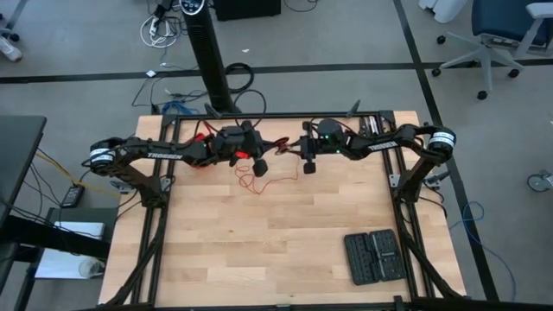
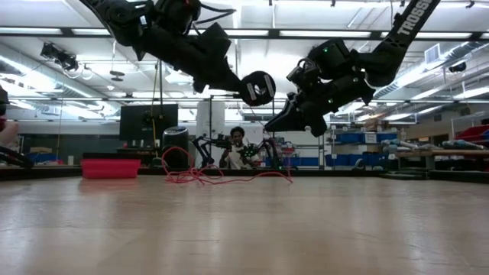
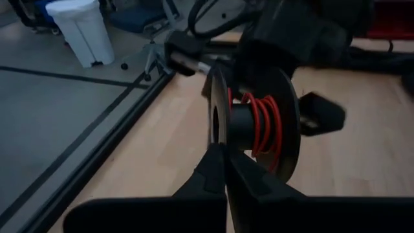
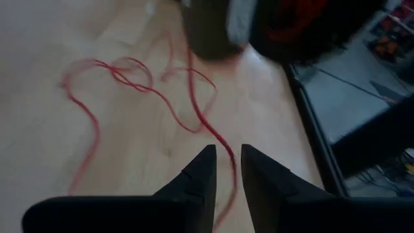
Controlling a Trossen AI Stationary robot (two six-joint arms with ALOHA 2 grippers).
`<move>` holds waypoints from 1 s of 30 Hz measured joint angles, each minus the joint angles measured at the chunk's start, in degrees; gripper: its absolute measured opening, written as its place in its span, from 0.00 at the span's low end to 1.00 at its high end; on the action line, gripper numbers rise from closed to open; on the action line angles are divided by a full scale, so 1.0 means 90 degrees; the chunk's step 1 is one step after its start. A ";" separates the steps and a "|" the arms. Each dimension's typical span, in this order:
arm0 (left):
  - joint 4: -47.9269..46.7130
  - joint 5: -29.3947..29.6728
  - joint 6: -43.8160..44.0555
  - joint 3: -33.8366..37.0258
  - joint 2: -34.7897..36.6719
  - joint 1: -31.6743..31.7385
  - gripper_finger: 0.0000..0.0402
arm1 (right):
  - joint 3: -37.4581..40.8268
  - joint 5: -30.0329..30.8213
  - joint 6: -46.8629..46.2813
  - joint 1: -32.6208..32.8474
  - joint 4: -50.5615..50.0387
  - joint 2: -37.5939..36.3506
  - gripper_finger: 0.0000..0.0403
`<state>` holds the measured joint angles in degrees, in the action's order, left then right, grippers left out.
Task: Coil cords
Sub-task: Coil the wire to the spool
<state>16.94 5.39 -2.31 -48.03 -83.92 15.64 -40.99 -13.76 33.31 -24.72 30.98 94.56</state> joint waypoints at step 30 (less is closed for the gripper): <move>0.0108 -0.0056 -0.0060 0.0000 0.0000 0.0017 0.00 | -0.0002 0.0360 -0.0026 -0.0028 -0.0270 0.0000 0.10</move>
<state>17.91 4.89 -2.85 -48.03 -83.92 15.79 -41.01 -10.52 33.08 -24.97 28.56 94.56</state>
